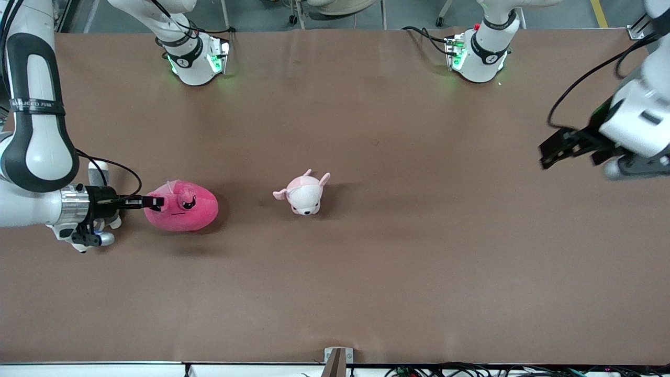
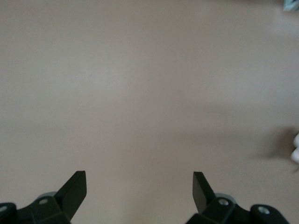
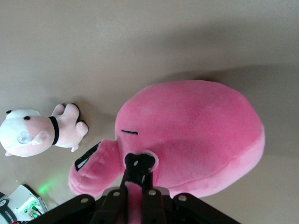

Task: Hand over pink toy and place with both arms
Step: 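Lower the pink plush with the right gripper while the left gripper retracts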

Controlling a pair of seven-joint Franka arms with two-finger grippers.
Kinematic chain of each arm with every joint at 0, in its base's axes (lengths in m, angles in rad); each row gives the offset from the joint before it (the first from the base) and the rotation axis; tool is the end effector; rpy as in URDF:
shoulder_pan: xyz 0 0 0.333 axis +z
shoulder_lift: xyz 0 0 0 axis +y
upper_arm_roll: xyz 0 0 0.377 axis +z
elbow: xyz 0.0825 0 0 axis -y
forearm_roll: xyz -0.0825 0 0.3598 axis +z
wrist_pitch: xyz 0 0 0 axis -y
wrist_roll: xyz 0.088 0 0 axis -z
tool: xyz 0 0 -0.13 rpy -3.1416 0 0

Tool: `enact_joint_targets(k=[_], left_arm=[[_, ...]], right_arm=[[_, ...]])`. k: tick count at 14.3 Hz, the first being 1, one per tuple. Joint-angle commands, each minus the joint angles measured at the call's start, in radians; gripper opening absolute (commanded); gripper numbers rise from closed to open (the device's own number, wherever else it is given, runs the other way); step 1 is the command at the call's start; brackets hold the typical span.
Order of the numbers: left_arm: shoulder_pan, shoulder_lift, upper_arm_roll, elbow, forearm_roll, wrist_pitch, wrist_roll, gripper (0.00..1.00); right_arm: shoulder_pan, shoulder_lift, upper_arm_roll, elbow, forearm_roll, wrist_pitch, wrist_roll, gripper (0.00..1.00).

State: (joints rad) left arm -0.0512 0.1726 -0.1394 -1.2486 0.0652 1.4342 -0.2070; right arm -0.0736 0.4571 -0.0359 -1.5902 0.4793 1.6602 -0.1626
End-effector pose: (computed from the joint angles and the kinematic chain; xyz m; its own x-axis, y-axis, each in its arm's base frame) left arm 0.5716 -0.0909 0.6975 0.9994 0.0275 0.0227 0.0284 -0.9989 -0.0367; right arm 0.6391 -0.0104 0.4010 0.9486 -0.0022 -0.3164 -0.1531 -0.8783 -0.4529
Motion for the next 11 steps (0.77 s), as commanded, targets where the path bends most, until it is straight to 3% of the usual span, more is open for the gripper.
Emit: enact_joint_targets(k=[1, 5, 11], left_arm=[[-0.009, -0.128, 0.024, -0.154, 0.001, -0.017, 0.050, 1.00], [-0.009, -0.251, 0.047, -0.336, -0.002, 0.055, 0.058, 1.00], [0.027, -0.258, 0.047, -0.351, -0.038, 0.078, 0.109, 1.00]], right_arm=[[-0.015, 0.008, 0.010, -0.002, 0.019, -0.008, -0.023, 0.01], [-0.017, 0.029, 0.011, -0.002, 0.033, -0.007, -0.025, 0.01], [-0.021, 0.052, 0.011, -0.001, 0.041, 0.004, -0.040, 0.02]])
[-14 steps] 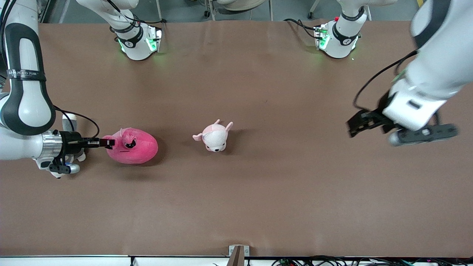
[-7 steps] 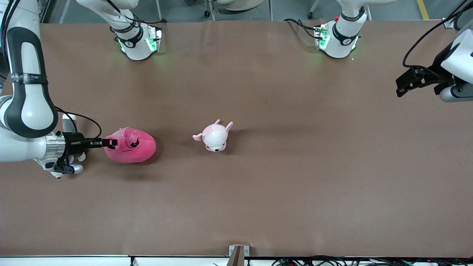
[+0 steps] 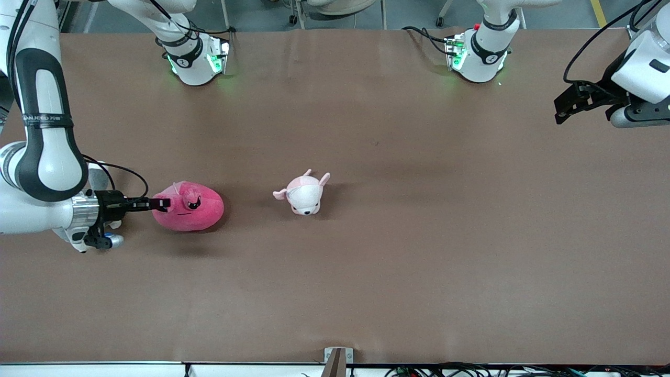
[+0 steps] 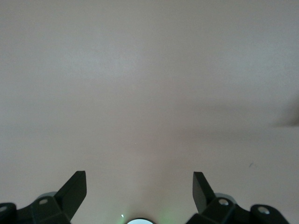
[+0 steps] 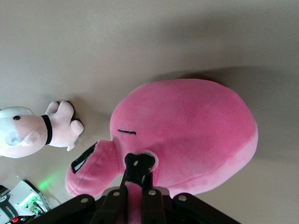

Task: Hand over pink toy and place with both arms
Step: 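Open the right gripper beside the grey cat and withdraw it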

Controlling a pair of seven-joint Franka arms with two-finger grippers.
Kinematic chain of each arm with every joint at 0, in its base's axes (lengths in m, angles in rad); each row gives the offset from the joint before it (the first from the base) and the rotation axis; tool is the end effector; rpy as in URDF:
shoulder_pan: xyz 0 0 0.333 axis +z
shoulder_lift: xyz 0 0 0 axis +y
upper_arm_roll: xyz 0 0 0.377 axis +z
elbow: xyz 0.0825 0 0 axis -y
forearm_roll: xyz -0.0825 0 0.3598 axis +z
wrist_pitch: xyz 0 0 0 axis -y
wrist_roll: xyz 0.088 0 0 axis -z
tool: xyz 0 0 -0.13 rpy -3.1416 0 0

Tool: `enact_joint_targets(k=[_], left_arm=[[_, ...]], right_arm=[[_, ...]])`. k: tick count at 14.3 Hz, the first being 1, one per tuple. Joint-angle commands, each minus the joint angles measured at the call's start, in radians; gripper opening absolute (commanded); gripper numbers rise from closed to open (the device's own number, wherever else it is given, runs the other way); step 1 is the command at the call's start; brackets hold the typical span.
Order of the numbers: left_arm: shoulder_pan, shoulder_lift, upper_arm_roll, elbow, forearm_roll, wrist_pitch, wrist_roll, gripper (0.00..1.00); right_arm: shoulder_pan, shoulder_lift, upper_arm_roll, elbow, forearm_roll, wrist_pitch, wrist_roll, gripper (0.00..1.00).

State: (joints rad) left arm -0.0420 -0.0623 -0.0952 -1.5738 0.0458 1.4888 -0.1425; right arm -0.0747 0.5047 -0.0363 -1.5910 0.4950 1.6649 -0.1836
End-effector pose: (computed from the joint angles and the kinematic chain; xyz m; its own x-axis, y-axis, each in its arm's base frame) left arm 0.4942 -0.0639 0.6862 0.9998 0.0092 -0.0153 0.0083 -0.9985 -0.0543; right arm 0.6427 -0.0101 0.3711 0.9379 0.0111 -0.3469 -0.1624 -0.8693 -0.4668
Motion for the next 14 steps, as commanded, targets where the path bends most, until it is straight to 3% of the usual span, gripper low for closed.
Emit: enact_joint_targets(k=[1, 5, 6, 7, 8, 11, 14], left_arm=[[0.019, -0.022, 0.003, -0.026, -0.020, 0.025, 0.050, 1.00], [0.019, -0.020, 0.003, -0.017, -0.020, 0.025, 0.061, 1.00], [0.019, -0.020, 0.003, -0.017, -0.020, 0.025, 0.061, 1.00], [0.019, -0.017, 0.006, -0.014, -0.018, 0.027, 0.061, 1.00], [0.019, -0.017, 0.008, -0.011, -0.015, 0.031, 0.064, 1.00], [0.019, -0.014, 0.008, -0.009, -0.015, 0.031, 0.064, 1.00], [0.019, -0.014, 0.008, -0.003, -0.015, 0.031, 0.066, 1.00]], right_arm=[[-0.019, 0.012, 0.010, 0.000, 0.027, 0.001, -0.019, 0.02], [-0.022, 0.031, 0.010, 0.002, 0.025, 0.022, -0.019, 0.06], [-0.019, 0.031, 0.009, 0.006, 0.022, 0.022, -0.010, 0.29], [-0.017, 0.029, 0.007, 0.011, 0.022, 0.022, -0.002, 0.71], [-0.025, 0.029, 0.006, 0.019, 0.022, 0.022, 0.000, 1.00], [-0.050, 0.018, 0.003, 0.114, 0.010, 0.009, 0.000, 1.00], [-0.066, -0.030, 0.003, 0.129, -0.019, 0.009, 0.000, 1.00]])
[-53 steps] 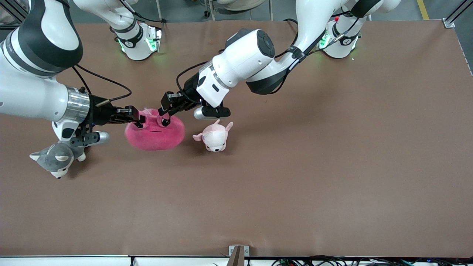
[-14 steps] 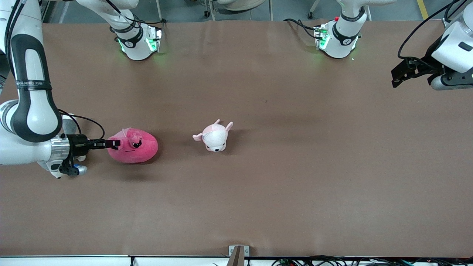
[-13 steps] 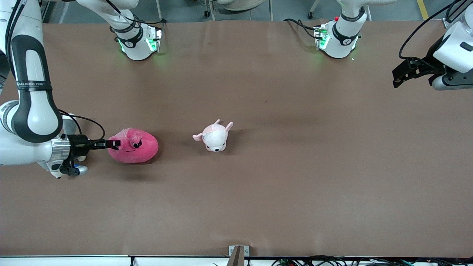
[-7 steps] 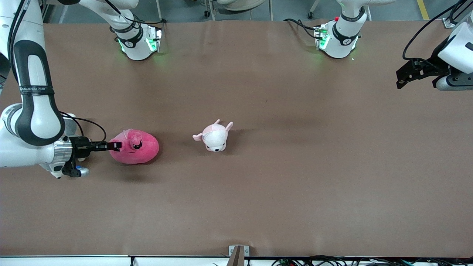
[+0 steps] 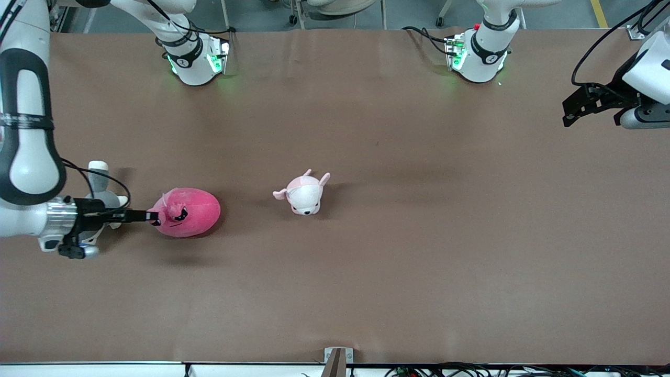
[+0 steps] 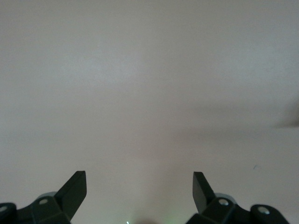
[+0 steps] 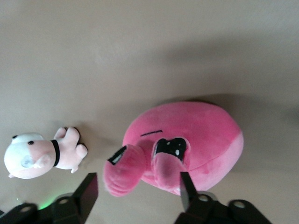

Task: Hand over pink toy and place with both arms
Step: 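Open the right gripper beside the grey cat and withdraw it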

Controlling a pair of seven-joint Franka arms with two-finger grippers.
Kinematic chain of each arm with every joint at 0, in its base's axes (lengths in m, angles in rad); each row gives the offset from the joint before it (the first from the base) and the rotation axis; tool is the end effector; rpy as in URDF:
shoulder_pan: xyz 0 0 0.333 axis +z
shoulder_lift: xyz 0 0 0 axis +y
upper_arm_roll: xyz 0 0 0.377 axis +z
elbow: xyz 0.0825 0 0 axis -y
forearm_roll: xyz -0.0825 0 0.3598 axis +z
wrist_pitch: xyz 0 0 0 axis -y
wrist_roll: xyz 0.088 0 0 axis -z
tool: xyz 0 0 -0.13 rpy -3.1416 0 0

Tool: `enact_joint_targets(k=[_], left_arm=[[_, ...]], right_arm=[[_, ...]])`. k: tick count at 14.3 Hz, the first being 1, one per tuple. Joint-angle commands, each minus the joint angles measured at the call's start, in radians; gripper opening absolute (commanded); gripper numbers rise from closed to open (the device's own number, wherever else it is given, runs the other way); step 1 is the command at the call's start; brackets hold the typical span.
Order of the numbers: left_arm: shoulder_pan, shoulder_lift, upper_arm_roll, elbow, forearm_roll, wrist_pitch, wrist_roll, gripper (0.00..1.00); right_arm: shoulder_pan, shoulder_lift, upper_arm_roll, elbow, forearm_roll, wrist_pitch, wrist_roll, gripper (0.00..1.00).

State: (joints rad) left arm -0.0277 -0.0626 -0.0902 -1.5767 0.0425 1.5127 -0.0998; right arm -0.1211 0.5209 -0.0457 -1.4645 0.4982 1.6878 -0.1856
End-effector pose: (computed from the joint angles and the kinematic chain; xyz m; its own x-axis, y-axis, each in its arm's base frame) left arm 0.4982 -0.0552 0.6871 0.9999 -0.0156 0.0032 -0.0154 -0.9987 -0.0480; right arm 0.6742 -0.0500 0.4116 0.9735 -0.0543 -0.2222 -0.1550 -0.8709 -0.4664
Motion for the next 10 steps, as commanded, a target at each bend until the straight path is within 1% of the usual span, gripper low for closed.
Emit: enact_joint_targets(k=[1, 2, 5, 8, 10], left_arm=[[0.005, -0.014, 0.003, 0.000, -0.012, 0.008, 0.023, 1.00], [0.005, -0.014, 0.003, 0.000, -0.009, 0.008, 0.023, 1.00], [0.005, -0.005, 0.004, 0.001, 0.000, 0.004, 0.034, 1.00], [0.003, -0.014, 0.018, 0.001, 0.002, -0.003, 0.034, 1.00], [0.003, -0.016, 0.020, 0.003, 0.002, -0.006, 0.034, 1.00]], right_arm=[[-0.015, -0.071, 0.010, 0.004, -0.055, -0.014, 0.001, 1.00], [-0.012, -0.097, 0.013, 0.004, -0.108, -0.014, 0.001, 1.00], [0.021, -0.159, 0.020, 0.016, -0.226, -0.013, 0.001, 1.00], [0.058, -0.209, 0.018, 0.062, -0.363, -0.014, 0.003, 1.00], [0.064, -0.251, 0.017, 0.066, -0.412, -0.014, 0.003, 1.00]])
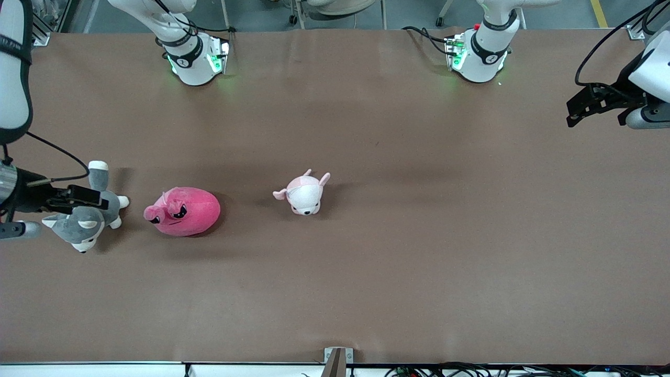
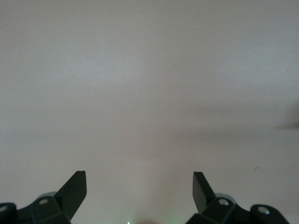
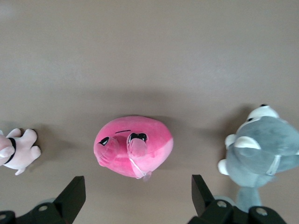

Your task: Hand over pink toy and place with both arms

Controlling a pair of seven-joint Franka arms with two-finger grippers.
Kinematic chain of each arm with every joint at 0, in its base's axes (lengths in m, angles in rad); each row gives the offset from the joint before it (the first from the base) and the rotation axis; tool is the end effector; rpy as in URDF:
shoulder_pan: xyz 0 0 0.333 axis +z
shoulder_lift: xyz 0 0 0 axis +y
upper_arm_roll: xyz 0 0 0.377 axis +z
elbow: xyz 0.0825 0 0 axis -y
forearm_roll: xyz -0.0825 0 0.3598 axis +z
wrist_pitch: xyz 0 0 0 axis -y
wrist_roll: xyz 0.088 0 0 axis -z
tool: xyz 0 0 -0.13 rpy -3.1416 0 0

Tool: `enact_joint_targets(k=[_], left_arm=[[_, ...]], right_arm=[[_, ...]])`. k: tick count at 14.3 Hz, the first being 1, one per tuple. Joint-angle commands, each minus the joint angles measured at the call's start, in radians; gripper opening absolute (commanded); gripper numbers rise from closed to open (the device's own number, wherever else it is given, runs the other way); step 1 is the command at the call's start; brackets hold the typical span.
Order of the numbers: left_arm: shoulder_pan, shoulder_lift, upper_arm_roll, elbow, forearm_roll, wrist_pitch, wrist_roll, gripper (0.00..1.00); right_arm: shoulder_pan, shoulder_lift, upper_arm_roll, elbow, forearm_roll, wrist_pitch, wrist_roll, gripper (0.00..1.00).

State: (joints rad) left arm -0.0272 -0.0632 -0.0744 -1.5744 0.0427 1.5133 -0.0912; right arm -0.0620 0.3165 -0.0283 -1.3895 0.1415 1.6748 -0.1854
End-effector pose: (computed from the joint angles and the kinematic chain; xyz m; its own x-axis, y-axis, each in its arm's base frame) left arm 0.4989 -0.0467 0.6885 0.9999 -0.0079 0.0063 -0.0076 -0.9989 -0.0469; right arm 0.6465 -0.0385 0.5673 0.9968 0.0799 -0.0073 0.0782 -0.9878 -0.1347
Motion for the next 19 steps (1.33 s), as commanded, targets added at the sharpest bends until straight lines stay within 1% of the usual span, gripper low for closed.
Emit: enact_joint_targets(k=[1, 4, 6, 8, 11, 13, 15, 17, 19], left_arm=[[0.003, -0.015, 0.004, 0.001, 0.002, -0.007, 0.027, 1.00], [0.001, -0.010, 0.002, 0.025, 0.002, -0.007, 0.024, 1.00], [0.000, -0.009, 0.001, 0.025, 0.000, -0.007, 0.024, 1.00], [0.001, -0.010, 0.002, 0.028, 0.000, -0.007, 0.034, 1.00], [0.003, -0.013, 0.011, 0.028, 0.000, -0.007, 0.037, 1.00], [0.004, -0.013, 0.016, 0.028, -0.001, -0.007, 0.037, 1.00], [0.004, -0.013, 0.019, 0.028, -0.003, -0.007, 0.042, 1.00], [0.027, -0.015, 0.019, 0.028, -0.006, -0.021, 0.056, 1.00], [0.032, -0.017, 0.019, 0.028, -0.014, -0.041, 0.077, 1.00]], right_arm=[[0.004, -0.065, -0.002, -0.009, -0.071, -0.001, 0.003, 1.00], [-0.002, -0.131, -0.007, -0.011, -0.128, -0.003, 0.003, 1.00], [-0.007, -0.174, -0.007, -0.011, -0.138, -0.030, 0.032, 1.00], [-0.006, -0.186, -0.007, -0.011, -0.138, -0.064, 0.098, 1.00], [-0.002, -0.208, -0.001, -0.013, -0.175, -0.066, 0.110, 1.00], [-0.001, -0.220, -0.001, -0.022, -0.175, -0.058, 0.115, 1.00], [-0.001, -0.255, -0.004, -0.060, -0.162, -0.043, 0.132, 1.00], [-0.005, -0.287, -0.004, -0.101, -0.157, -0.023, 0.136, 1.00], [-0.007, -0.292, -0.004, -0.106, -0.139, -0.035, 0.147, 1.00]])
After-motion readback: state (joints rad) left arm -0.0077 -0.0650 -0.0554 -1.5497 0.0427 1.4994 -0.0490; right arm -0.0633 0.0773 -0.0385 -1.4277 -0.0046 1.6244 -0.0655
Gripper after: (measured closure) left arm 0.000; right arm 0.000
